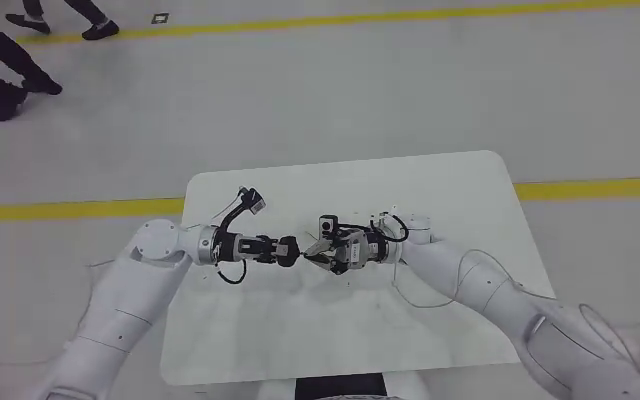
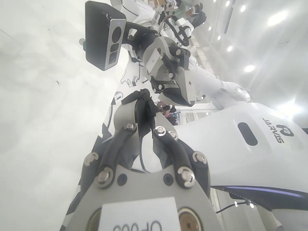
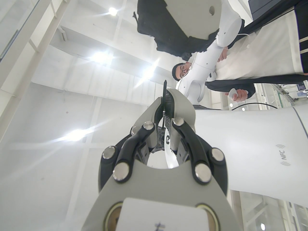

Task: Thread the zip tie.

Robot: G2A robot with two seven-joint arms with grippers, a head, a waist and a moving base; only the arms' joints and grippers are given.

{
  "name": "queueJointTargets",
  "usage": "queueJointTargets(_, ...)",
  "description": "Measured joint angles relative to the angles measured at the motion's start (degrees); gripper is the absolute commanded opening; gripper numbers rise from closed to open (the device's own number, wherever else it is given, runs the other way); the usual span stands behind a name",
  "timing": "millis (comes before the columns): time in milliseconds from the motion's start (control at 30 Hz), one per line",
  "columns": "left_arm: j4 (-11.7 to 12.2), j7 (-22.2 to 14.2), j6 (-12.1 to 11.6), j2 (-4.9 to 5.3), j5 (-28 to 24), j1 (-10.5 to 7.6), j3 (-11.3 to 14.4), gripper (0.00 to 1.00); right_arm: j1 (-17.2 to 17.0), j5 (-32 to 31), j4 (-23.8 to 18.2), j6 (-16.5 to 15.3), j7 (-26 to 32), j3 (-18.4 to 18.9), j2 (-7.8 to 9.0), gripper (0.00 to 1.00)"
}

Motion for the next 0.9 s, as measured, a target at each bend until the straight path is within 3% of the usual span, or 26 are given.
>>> queueJointTargets(433, -2.13, -1.55, 0.00, -0.88, 1.63, 1.43, -3.76, 0.00, 0.00, 0.00, 0.00, 0.00, 0.00, 0.00, 0.00, 0.00)
queueJointTargets(900, -2.19, -1.86, 0.00, -0.97, 1.40, 1.63, -3.85, 0.00, -1.21, -0.58, -1.80, 0.00, -3.01, 0.25, 0.01, 0.00)
